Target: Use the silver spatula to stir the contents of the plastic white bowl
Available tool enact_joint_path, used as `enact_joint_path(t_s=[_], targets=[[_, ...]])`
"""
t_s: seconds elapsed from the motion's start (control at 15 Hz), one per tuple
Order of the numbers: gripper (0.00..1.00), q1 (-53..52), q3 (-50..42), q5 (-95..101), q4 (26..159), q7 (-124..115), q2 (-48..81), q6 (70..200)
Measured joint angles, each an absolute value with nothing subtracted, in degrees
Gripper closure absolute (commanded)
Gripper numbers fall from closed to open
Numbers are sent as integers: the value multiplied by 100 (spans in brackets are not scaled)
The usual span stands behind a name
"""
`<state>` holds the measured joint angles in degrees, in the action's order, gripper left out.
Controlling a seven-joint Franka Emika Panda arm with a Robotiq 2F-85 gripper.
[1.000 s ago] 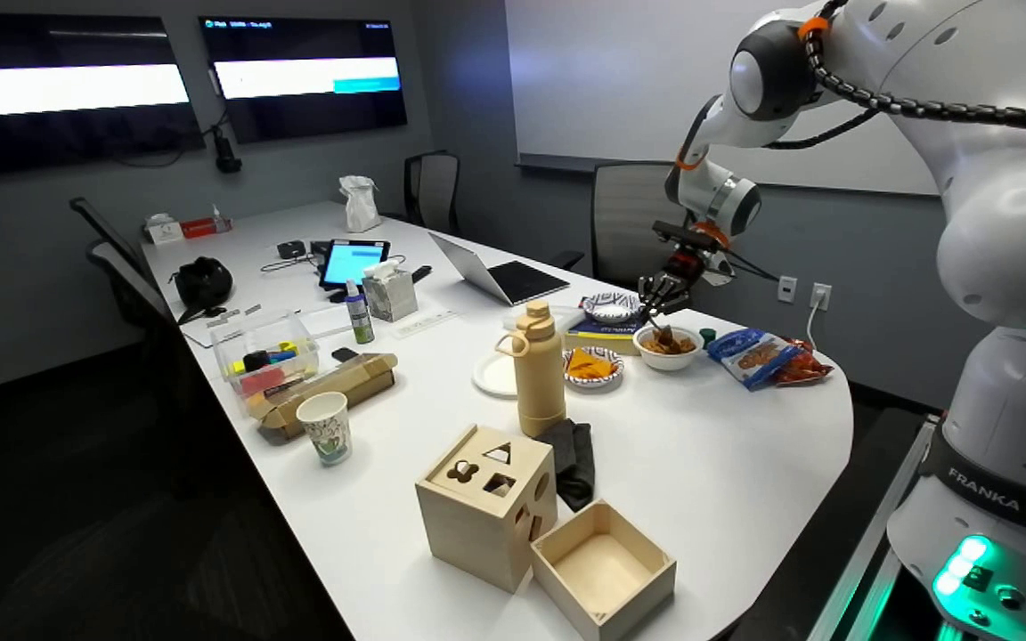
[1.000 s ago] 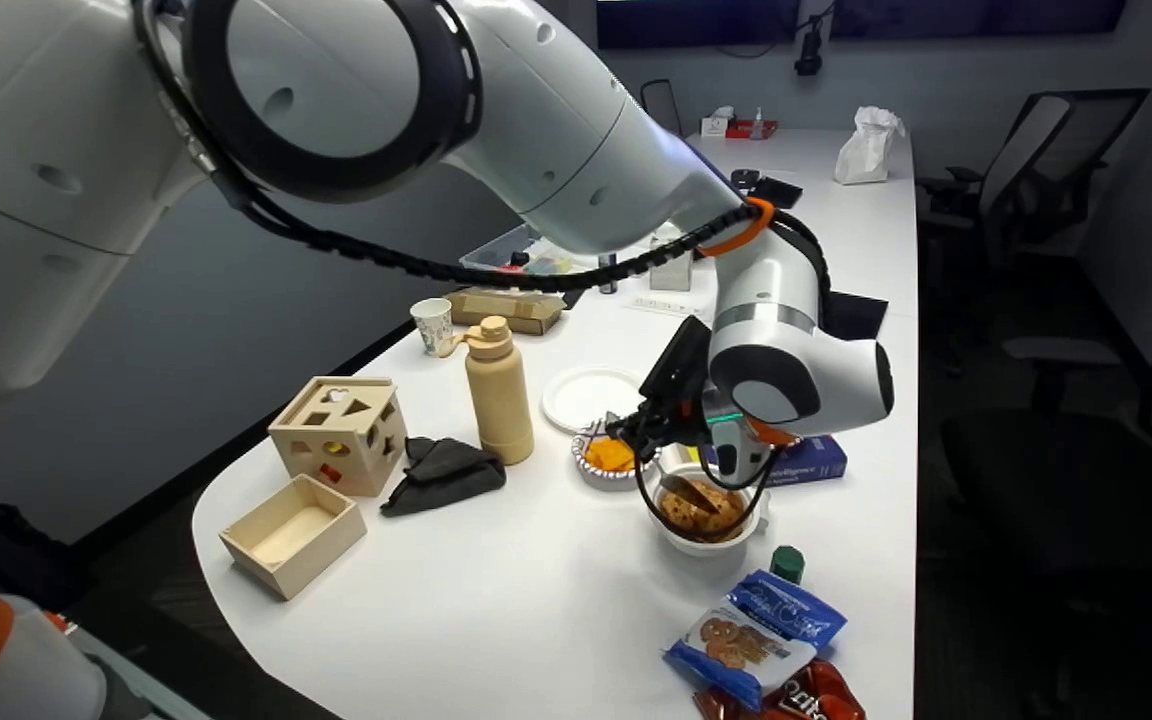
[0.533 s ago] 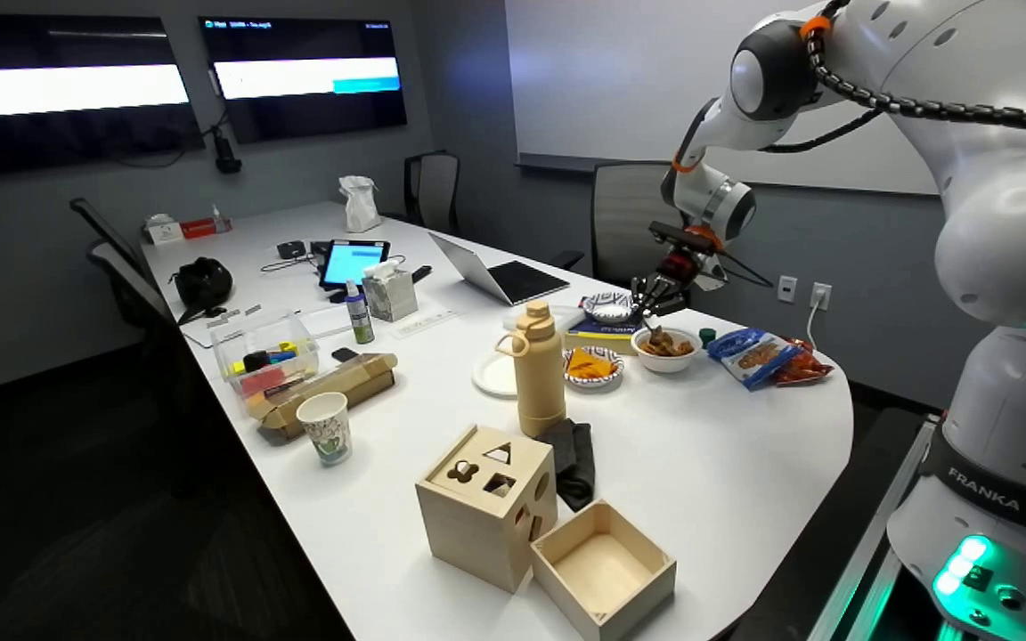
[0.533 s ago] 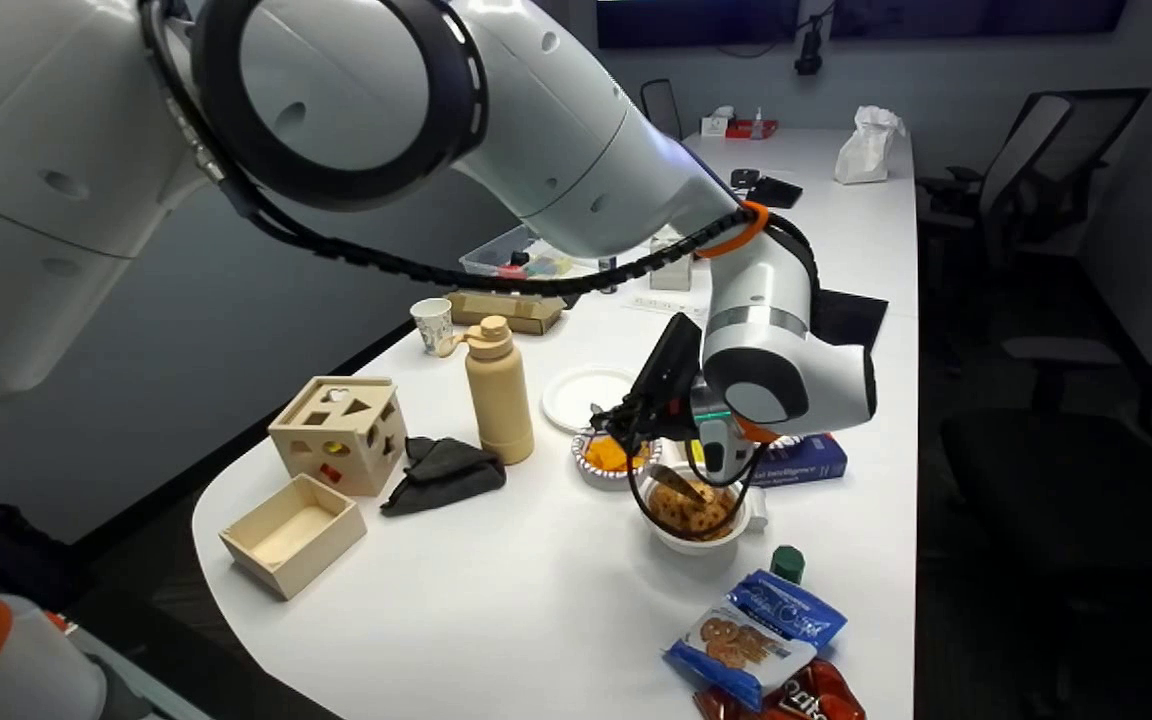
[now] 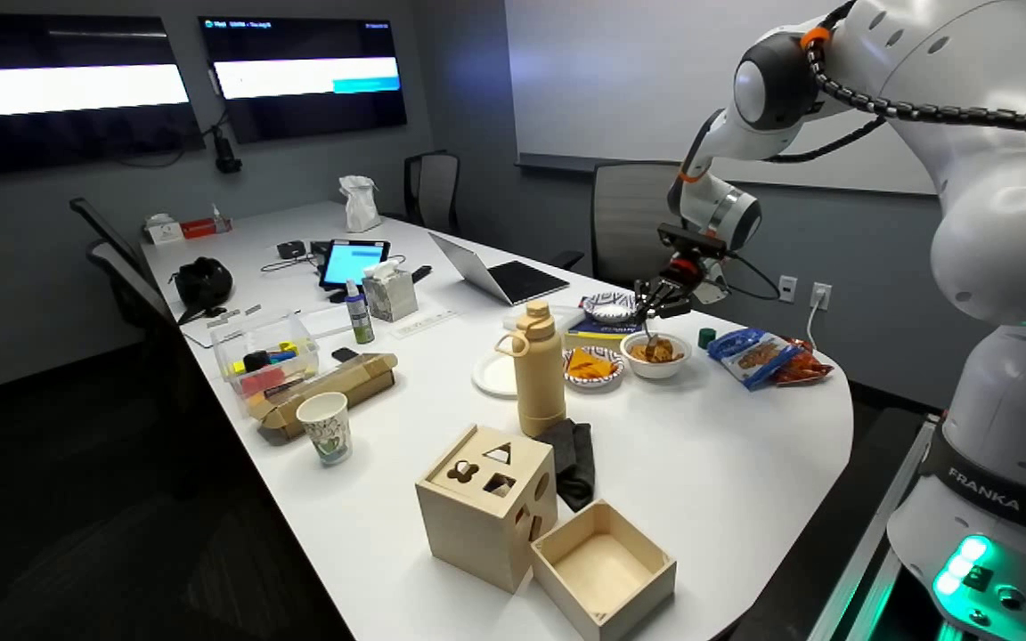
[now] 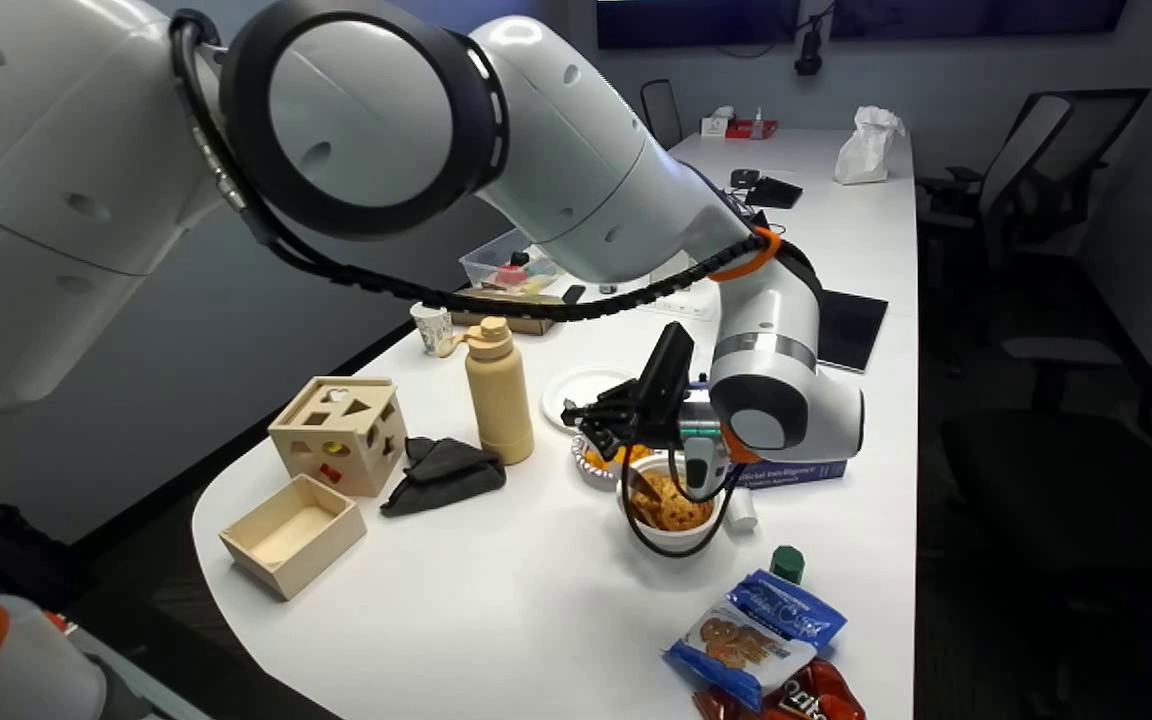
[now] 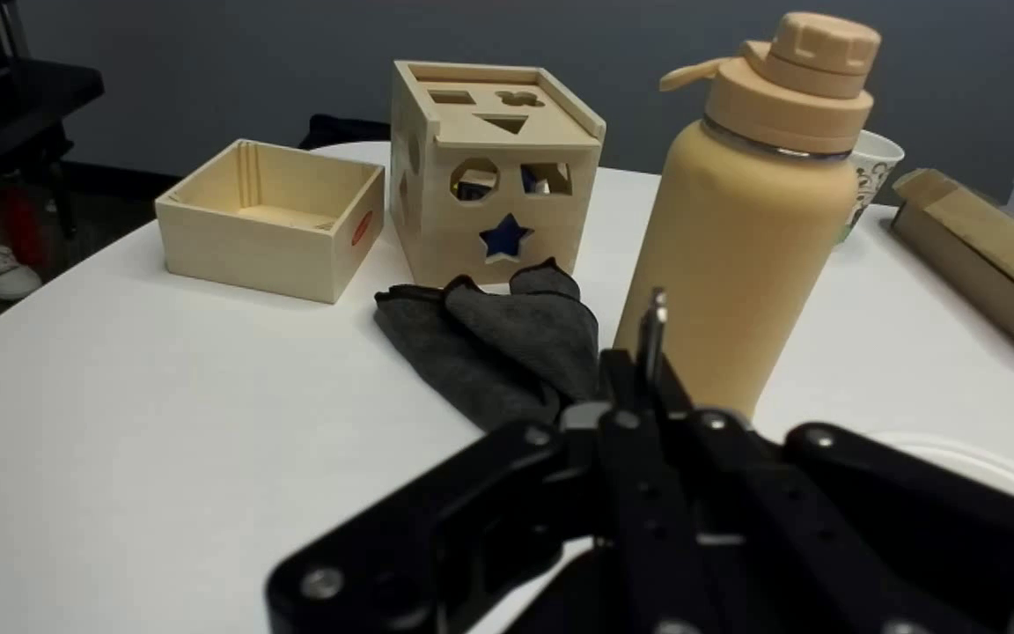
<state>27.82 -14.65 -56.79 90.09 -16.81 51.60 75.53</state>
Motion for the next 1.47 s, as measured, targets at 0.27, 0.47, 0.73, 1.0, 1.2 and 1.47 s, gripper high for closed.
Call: enact_joint_path(t_s=[0.27, 0.47, 0.73, 1.0, 1.2, 1.47], targets=[[99, 2797, -1577, -5677, 8997, -1772, 5167, 7322], [99, 2778, -1718, -5676, 8995, -2021, 5134, 7329], [99, 2690, -1808, -5677, 8993, -2167, 5085, 7625], [99, 2543, -1780, -5677, 8990, -2121, 5080, 8035], [99, 2486, -1751, -5677, 8986, -2082, 5077, 8134], [99, 2498, -1734, -5677, 8983, -1906, 5065, 8130]])
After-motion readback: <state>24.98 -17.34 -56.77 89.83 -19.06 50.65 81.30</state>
